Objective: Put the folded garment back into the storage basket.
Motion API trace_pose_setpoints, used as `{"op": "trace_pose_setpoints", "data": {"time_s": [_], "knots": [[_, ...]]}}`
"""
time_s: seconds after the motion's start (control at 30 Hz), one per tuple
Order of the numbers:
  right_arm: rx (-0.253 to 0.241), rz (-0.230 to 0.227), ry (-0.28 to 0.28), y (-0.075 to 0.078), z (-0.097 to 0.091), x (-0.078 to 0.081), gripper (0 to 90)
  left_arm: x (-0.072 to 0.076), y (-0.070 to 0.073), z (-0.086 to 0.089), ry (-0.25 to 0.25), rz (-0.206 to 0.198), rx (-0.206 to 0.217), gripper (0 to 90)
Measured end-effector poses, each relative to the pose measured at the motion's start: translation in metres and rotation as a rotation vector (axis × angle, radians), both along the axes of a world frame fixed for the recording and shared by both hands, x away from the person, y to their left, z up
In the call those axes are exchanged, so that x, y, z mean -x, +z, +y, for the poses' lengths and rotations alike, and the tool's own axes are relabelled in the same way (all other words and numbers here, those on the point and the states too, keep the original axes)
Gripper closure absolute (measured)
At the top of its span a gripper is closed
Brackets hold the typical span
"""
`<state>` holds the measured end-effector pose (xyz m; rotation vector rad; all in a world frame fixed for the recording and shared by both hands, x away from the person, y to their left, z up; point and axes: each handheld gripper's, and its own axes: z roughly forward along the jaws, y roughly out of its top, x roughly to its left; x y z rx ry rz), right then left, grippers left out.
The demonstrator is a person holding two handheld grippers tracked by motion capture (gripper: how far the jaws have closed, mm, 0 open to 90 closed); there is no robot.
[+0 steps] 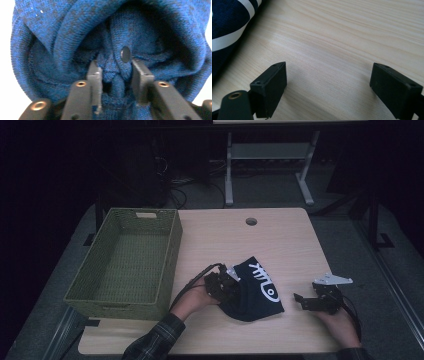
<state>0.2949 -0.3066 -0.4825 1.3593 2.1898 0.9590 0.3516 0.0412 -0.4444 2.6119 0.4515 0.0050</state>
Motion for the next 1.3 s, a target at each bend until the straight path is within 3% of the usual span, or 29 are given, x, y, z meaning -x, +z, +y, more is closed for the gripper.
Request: {"op": "trace_pose_setpoints", "data": {"time_s": [0.13, 0.3, 0.63, 0.9, 1.07, 1.3], "knots": [[0.000, 0.000, 0.000, 0.000, 0.000, 0.000, 13.8, 0.000, 0.001, 0.000, 0.002, 0.010, -0.004, 72.4], [0.000, 0.000, 0.001, 0.000, 0.000, 0.000, 13.8, -0.001, 0.004, 0.002, 0.025, 0.024, 0.023, 74.5], [0.001, 0.000, 0.001, 0.000, 0.000, 0.000, 13.8, 0.000, 0.026, 0.010, 0.059, 0.025, 0.066, 75.6], [0.000, 0.001, 0.000, 0.000, 0.000, 0.000, 13.7, -0.004, 0.045, 0.017, 0.062, 0.011, 0.075, 75.6], [0.003, 0.000, 0.002, 0.000, 0.000, 0.000, 13.7, -0.005, 0.060, 0.020, 0.074, 0.007, 0.108, 75.6], [0.003, 0.000, 0.003, 0.000, 0.000, 0.000, 13.7, -0.007, 0.081, 0.023, 0.077, -0.005, 0.109, 75.6]]}}
